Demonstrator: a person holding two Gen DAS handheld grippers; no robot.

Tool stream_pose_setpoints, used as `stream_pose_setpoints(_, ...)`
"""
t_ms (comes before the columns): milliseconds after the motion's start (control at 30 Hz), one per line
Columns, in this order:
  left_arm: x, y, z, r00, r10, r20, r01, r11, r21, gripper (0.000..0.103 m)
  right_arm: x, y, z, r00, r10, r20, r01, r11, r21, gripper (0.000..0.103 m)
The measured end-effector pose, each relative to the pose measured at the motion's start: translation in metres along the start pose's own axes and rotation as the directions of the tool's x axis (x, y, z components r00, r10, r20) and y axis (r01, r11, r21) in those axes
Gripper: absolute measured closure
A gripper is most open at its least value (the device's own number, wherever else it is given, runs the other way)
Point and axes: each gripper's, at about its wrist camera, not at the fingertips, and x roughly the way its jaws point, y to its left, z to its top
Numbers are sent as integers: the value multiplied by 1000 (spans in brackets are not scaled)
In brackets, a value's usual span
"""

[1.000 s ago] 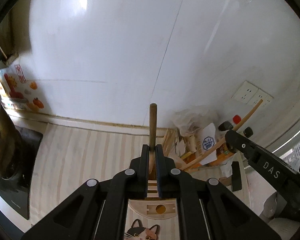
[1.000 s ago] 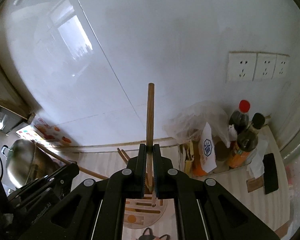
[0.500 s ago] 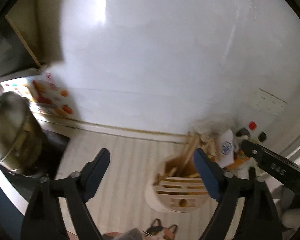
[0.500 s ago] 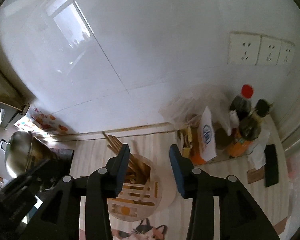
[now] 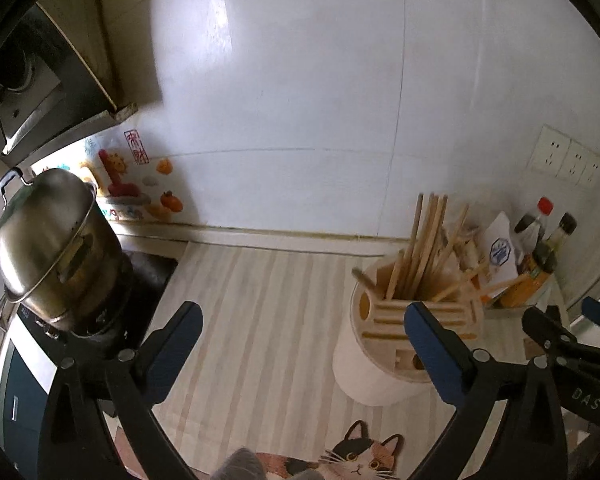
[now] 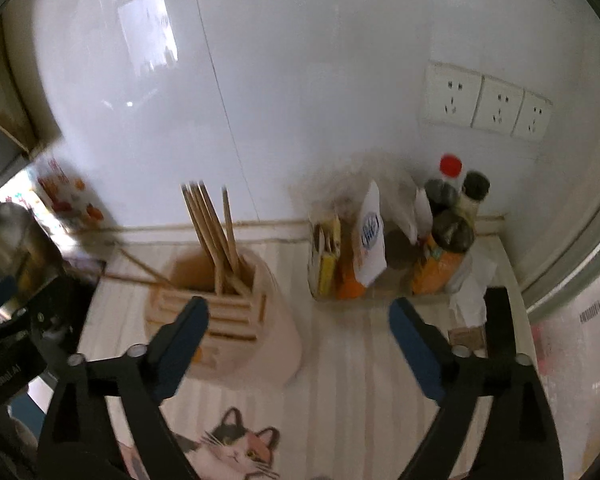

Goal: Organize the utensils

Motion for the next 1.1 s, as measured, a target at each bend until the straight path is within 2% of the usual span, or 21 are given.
stream_pose_setpoints(100,5,-4,-6,1000,13,-14,-13,1000,7,0,2,1,-10,999,-42,8,42,999,-26,1)
stream_pose_setpoints(267,2,-7,-12,1000,23,-20,-23,1000,-2,0,2,-1,-14,997,-66,32,68,996,-50,0)
stream_pose_setpoints(500,-34,-1,-24,1000,7,23,-6,1000,-18,0,-14,1,-22,994,-79,75,84,994,-67,0)
stream_pose_setpoints(733,-95,13,-44,995,-40,95,41,999,-16,0,-75,3,-46,982,-95,161,103,994,-36,0)
stream_pose_setpoints(1100,-191,41,-90,980,-110,163,105,994,41,0,-187,17,-111,952,-144,269,144,989,20,0)
